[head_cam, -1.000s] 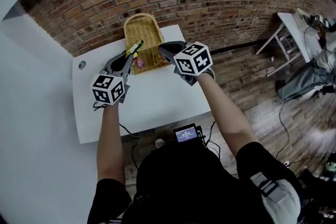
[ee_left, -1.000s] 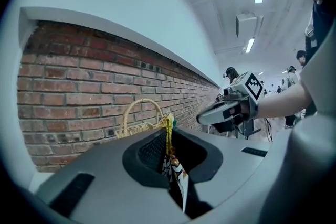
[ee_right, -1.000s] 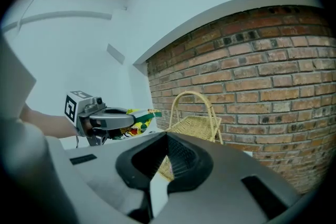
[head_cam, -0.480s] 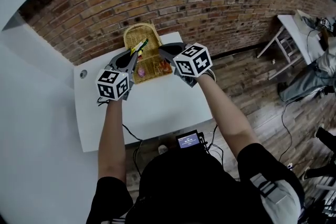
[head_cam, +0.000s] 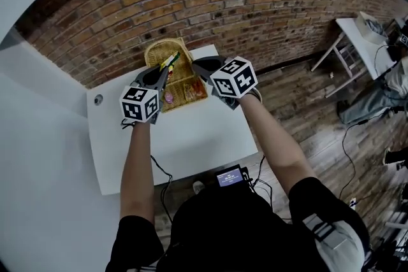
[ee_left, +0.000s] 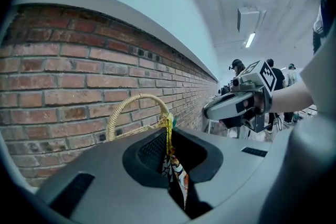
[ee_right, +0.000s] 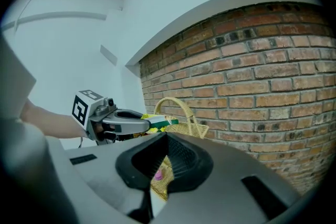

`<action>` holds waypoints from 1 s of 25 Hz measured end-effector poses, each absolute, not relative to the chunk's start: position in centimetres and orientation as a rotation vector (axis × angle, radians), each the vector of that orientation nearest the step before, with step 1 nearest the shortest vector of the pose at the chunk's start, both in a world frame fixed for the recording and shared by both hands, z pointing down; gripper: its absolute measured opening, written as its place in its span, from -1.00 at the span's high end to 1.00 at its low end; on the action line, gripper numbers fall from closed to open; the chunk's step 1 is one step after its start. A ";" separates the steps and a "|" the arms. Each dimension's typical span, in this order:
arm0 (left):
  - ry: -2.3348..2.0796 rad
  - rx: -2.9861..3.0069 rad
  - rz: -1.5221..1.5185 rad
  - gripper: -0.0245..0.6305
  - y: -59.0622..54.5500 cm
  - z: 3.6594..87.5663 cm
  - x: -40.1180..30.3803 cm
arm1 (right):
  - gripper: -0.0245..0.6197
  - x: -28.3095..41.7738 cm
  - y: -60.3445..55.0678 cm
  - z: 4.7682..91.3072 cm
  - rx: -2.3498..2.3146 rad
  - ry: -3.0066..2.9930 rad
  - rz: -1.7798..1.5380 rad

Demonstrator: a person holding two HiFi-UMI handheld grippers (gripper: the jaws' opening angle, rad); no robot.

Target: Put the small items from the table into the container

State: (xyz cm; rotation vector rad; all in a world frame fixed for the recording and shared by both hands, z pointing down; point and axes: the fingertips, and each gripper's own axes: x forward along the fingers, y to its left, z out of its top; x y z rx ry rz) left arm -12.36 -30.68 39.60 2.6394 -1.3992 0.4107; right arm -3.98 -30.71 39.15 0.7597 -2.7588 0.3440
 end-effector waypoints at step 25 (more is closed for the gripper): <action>-1.373 2.582 0.602 0.84 -35.0 43.0 -10.1 | 0.89 -2.3 -33.0 41.3 0.764 -2.753 0.402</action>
